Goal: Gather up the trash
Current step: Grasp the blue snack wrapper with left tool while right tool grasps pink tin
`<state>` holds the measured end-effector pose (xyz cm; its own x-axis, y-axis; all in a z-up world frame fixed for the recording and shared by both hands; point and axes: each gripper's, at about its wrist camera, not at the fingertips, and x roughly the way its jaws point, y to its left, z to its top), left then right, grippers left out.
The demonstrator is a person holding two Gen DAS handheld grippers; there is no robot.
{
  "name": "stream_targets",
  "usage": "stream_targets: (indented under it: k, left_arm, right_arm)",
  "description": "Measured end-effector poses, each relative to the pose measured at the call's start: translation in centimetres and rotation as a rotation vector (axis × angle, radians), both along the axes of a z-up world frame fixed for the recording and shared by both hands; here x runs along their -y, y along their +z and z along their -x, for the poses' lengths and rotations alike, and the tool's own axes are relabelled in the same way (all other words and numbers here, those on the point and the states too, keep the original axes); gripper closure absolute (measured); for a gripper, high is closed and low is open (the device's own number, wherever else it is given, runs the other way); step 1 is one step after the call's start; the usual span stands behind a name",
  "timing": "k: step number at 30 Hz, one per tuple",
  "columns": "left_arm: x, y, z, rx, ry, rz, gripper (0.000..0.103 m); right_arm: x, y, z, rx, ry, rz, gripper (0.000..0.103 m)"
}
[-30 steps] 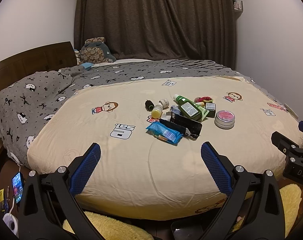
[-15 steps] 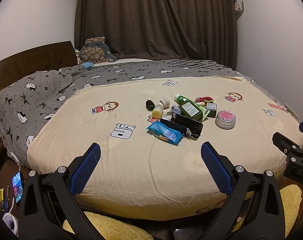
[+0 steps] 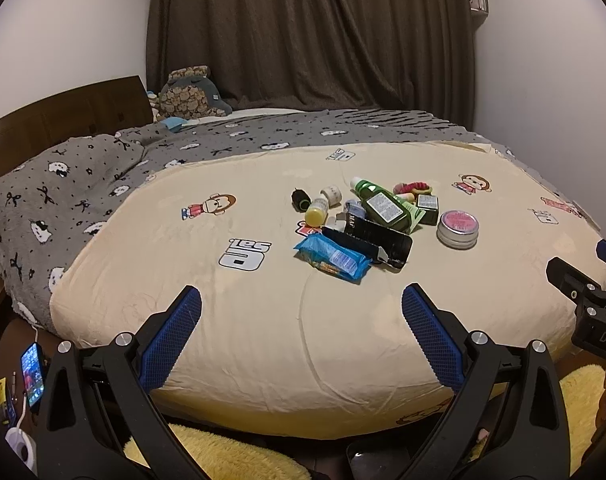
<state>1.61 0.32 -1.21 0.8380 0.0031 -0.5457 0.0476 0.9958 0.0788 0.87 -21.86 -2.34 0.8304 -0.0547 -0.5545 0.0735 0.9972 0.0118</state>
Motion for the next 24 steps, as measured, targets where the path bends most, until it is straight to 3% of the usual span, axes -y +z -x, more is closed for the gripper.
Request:
stream_targets:
  k: [7,12,14,17,21,24]
  left_arm:
    - [0.5,-2.4,-2.7,-0.049,-0.021,-0.005,0.008]
    - [0.9,-4.3,-5.4,-0.065,-0.006,-0.041,0.013]
    - [1.3,-5.4,-7.0,-0.108,-0.031,-0.037,0.020]
    - [1.8,-7.0,-9.0,-0.150,-0.022,-0.046,0.020]
    - [2.4,-8.9,-11.2,-0.205,-0.045,-0.022,0.021]
    - [3.2,-9.9,-12.7,-0.226,-0.046,-0.049,0.021]
  right_arm:
    - [0.1,-1.6,-2.3,0.010,-0.018,0.024,0.003]
    - [1.4,-3.2,-5.4,-0.030,-0.042,-0.042,0.003]
    - [1.2,-4.0,-6.7,-0.034,-0.015,-0.013,0.003]
    - [0.8,-5.1,-8.2,-0.058,-0.022,0.046,0.003]
    - [2.0,-6.6,-10.5,-0.105,-0.018,-0.043,0.003]
    - [2.1,-7.7,-12.1,-0.130,-0.027,-0.019,0.004]
